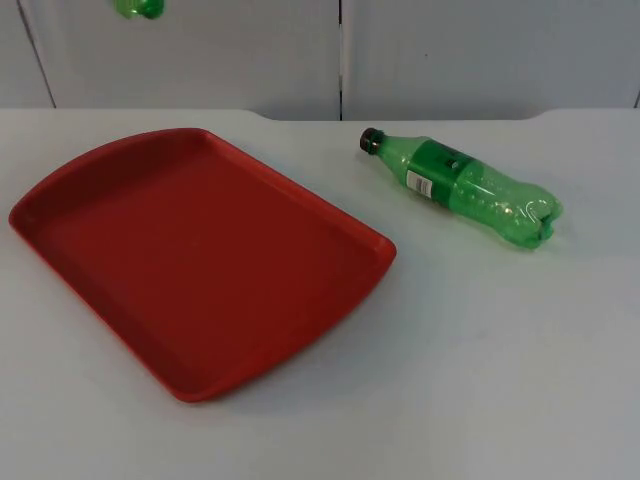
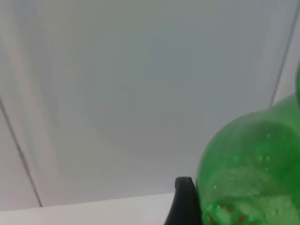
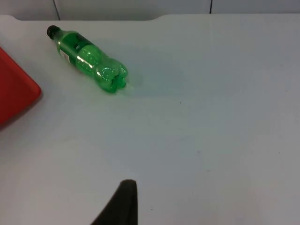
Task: Place the bottle upright on the tray.
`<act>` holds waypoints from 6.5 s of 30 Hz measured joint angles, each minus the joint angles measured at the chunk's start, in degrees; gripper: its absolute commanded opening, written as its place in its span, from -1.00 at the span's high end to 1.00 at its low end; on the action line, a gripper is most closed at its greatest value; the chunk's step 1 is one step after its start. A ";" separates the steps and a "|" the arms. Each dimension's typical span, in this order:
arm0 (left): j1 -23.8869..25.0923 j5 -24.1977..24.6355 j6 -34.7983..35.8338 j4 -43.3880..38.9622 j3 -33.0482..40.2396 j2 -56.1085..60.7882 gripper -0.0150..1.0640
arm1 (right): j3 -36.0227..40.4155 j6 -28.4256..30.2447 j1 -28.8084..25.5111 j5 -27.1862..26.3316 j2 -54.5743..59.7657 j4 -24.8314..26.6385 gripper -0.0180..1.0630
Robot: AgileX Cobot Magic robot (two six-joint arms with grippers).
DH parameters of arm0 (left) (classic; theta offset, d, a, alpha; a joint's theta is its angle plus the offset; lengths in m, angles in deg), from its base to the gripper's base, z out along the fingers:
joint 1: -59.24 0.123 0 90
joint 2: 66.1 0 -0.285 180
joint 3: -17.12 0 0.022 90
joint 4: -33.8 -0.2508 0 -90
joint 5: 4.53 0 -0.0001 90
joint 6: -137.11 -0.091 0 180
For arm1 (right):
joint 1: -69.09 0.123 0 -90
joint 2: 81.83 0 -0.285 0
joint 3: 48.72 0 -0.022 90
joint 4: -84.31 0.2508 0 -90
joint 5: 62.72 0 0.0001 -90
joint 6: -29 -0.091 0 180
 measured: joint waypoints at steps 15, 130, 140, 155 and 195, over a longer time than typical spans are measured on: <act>5.76 -10.00 0.19 -0.53 2.46 0.46 0.98 | 0.00 0.00 0.00 0.00 0.00 0.00 -0.96; 2.00 3.60 -3.92 -3.00 4.12 -20.29 -0.98 | 0.00 0.00 0.00 0.00 0.00 0.00 -0.96; 0.08 10.00 -4.01 -2.48 4.12 -19.15 -0.98 | 0.00 0.00 0.00 0.00 0.00 0.00 -0.96; -6.93 20.47 -8.97 3.86 4.12 -9.84 -0.98 | 0.00 0.00 0.00 0.00 0.00 0.00 -0.96; -7.39 23.39 -32.80 35.34 24.46 27.27 -0.98 | 0.00 0.00 0.00 0.00 0.00 0.00 -0.96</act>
